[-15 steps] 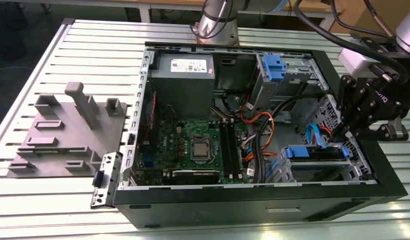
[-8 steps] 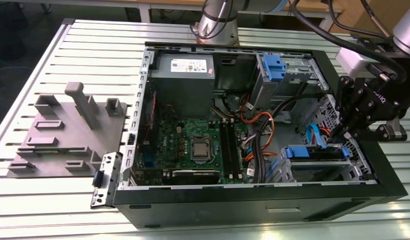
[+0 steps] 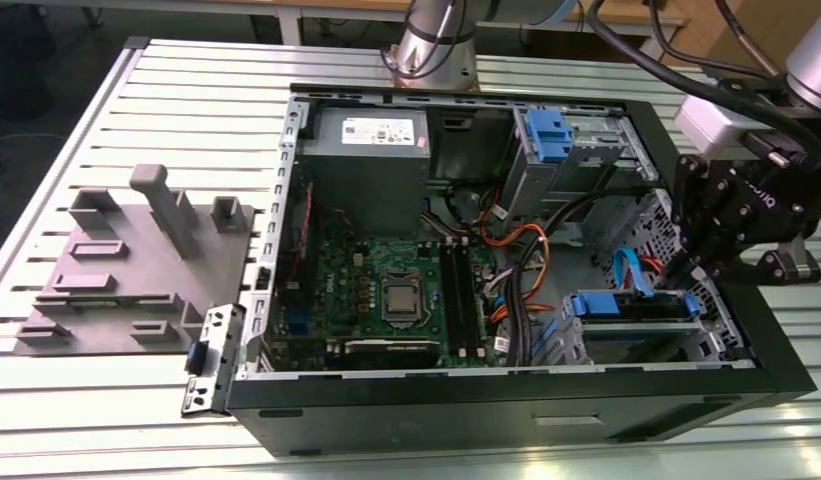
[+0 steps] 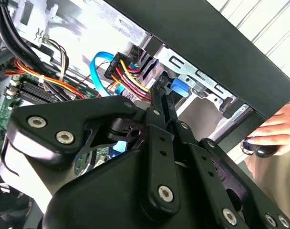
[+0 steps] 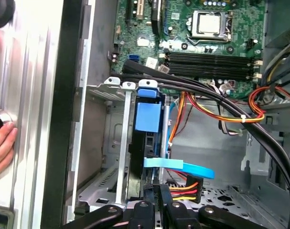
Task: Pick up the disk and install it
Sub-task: 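Insert the second disk wire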
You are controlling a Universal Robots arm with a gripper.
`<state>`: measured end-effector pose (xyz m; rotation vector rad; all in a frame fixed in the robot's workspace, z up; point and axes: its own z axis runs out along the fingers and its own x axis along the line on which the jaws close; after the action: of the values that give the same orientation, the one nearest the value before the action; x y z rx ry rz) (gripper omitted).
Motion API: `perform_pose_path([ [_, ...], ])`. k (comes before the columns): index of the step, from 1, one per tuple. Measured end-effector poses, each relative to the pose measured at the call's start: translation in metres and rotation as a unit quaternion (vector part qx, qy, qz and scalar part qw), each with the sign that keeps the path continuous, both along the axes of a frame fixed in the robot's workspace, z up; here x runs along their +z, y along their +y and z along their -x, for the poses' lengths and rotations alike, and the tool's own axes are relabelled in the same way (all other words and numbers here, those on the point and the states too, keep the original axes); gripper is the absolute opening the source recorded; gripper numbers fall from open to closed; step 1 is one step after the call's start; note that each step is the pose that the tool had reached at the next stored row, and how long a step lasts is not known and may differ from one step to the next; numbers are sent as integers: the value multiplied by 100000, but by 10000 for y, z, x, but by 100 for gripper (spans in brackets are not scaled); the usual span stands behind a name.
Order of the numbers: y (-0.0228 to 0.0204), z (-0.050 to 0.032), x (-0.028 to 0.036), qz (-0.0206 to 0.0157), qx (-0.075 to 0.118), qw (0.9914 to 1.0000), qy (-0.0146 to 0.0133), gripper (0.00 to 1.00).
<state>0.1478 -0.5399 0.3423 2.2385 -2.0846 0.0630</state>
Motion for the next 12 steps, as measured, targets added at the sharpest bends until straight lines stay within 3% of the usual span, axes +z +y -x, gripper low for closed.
perform_pose_path([
  [3,-5,4,1,335,46,99999,-5,16],
  [12,-15,20,-14,410,47,99999,-3,16],
])
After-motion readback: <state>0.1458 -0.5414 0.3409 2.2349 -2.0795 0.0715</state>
